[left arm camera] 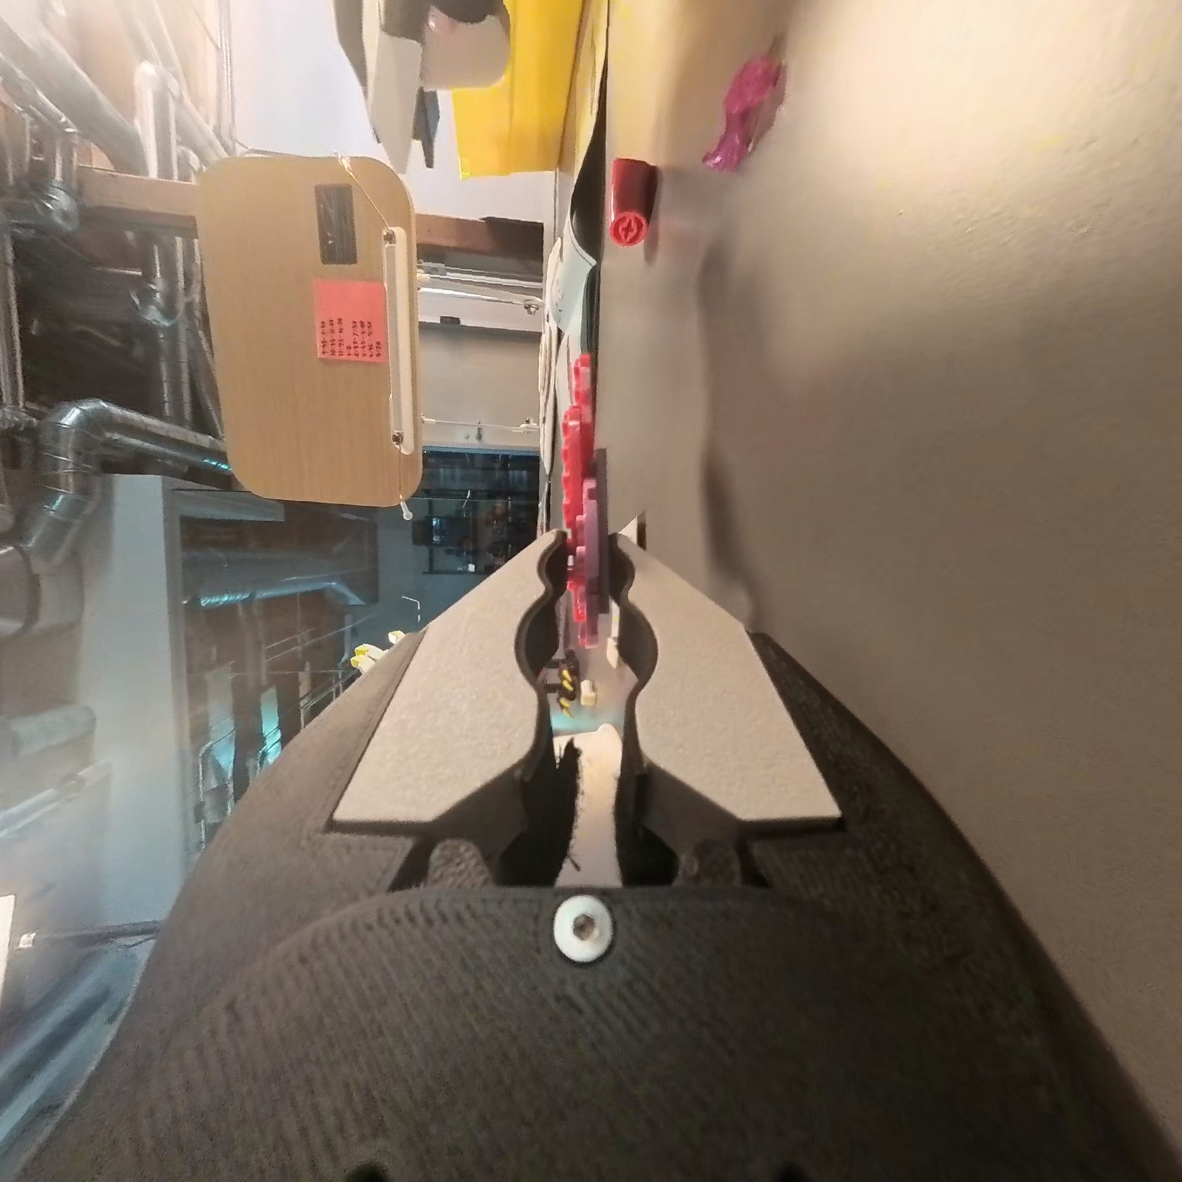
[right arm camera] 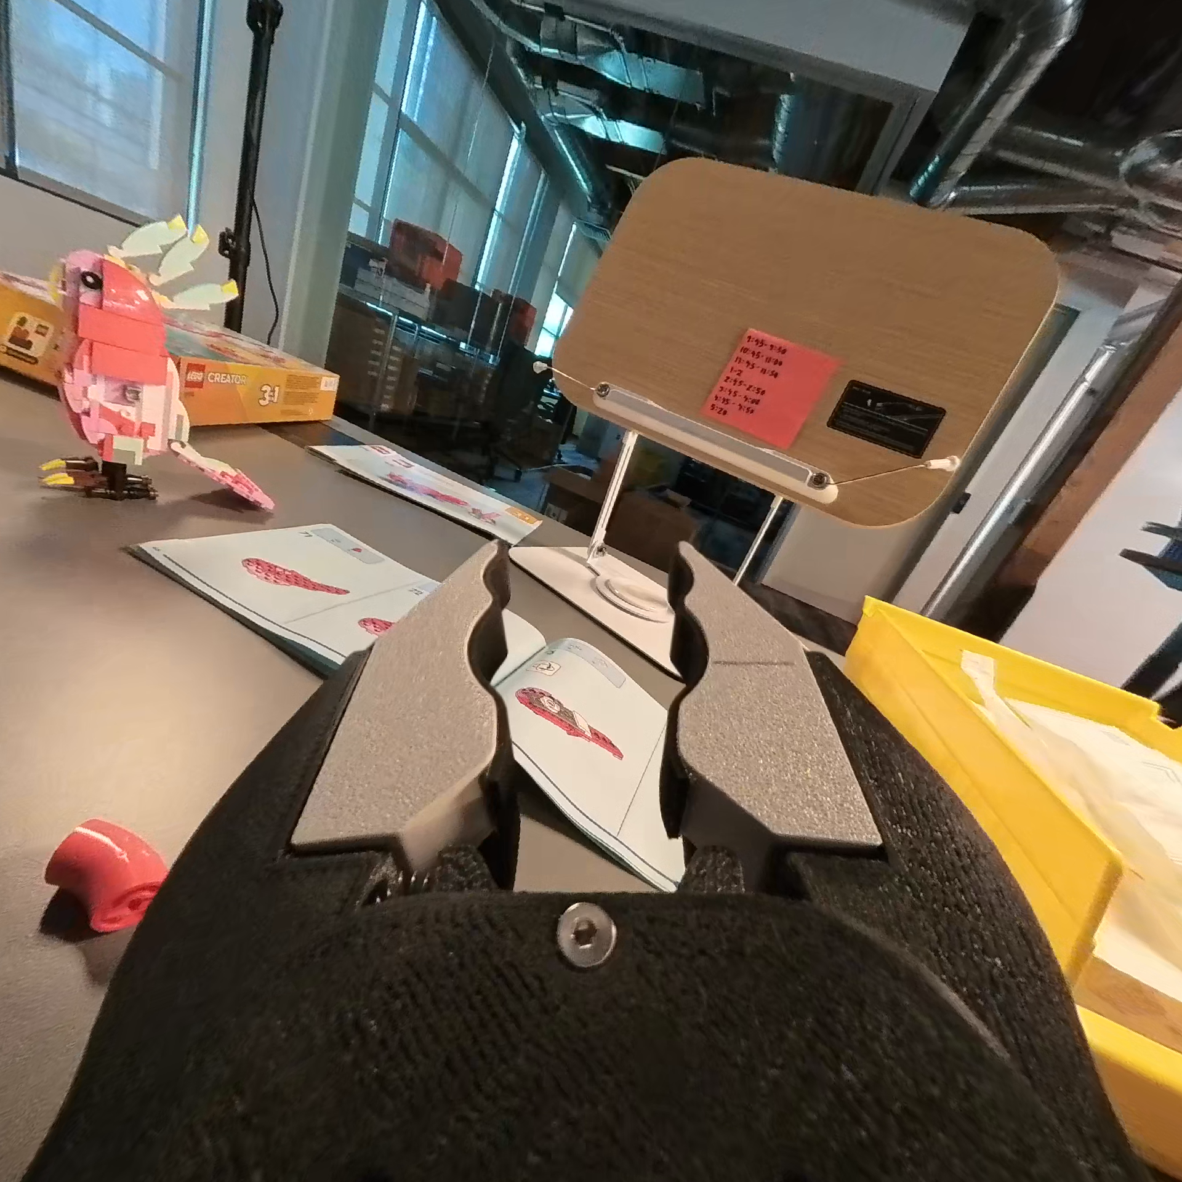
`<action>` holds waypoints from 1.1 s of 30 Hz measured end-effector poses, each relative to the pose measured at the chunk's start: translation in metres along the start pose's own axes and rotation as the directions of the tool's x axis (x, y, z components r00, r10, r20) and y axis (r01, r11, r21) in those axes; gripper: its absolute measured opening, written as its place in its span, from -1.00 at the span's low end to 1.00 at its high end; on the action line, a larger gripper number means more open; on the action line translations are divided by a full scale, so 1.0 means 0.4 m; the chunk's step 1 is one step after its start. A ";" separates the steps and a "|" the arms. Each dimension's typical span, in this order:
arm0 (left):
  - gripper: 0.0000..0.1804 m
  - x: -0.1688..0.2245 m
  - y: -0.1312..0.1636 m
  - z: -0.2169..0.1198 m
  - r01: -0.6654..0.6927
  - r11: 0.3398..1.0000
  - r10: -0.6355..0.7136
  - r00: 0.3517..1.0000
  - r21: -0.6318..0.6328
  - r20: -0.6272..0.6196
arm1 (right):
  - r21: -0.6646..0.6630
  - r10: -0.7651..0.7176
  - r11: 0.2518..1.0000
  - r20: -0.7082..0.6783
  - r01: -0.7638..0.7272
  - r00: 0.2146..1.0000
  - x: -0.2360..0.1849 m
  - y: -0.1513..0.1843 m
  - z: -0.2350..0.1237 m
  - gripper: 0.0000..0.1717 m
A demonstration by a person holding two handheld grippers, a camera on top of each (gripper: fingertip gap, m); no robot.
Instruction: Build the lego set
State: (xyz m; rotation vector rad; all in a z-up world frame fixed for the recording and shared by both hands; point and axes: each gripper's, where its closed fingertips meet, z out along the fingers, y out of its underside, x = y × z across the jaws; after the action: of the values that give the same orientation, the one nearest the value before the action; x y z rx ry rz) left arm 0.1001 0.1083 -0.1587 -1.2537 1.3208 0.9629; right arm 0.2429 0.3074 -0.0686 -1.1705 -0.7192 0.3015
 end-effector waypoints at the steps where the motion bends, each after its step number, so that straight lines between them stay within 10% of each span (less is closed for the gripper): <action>1: -0.88 0.000 0.001 0.000 0.001 1.000 -0.001 1.000 -0.005 0.000 | 0.004 0.007 1.000 0.002 -0.007 1.000 0.001 -0.001 -0.001 -0.45; 12: -0.82 0.063 -0.023 -0.010 -0.103 0.991 0.124 0.938 0.082 -0.323 | 0.010 0.042 0.999 0.022 -0.042 0.999 0.004 -0.001 -0.002 -0.50; 21: -0.27 0.032 -0.001 -0.111 0.296 0.947 -0.314 0.783 -0.121 -0.537 | 0.035 0.075 0.996 0.106 -0.079 0.992 -0.021 -0.011 -0.005 -0.50; 27: -0.34 -0.087 0.051 -0.240 0.739 0.659 -0.715 0.556 -0.143 -0.425 | 0.043 0.056 0.997 0.107 -0.061 0.993 -0.026 -0.015 -0.004 -0.52; 30: -0.76 -0.275 0.226 -0.294 0.873 0.487 -0.872 0.484 -0.033 -0.078 | 0.041 0.061 0.997 0.092 -0.065 0.994 -0.019 -0.014 -0.003 -0.52; 33: -0.83 -0.376 0.436 -0.341 0.965 0.253 -0.956 0.260 -0.069 0.136 | 0.033 0.059 0.998 0.084 -0.062 0.995 -0.017 -0.010 -0.001 -0.52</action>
State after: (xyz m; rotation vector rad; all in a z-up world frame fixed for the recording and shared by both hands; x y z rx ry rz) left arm -0.1033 0.0226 -0.0073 -1.7585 0.1670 0.1359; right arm 0.2375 0.3018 -0.0675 -1.1529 -0.7486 0.4142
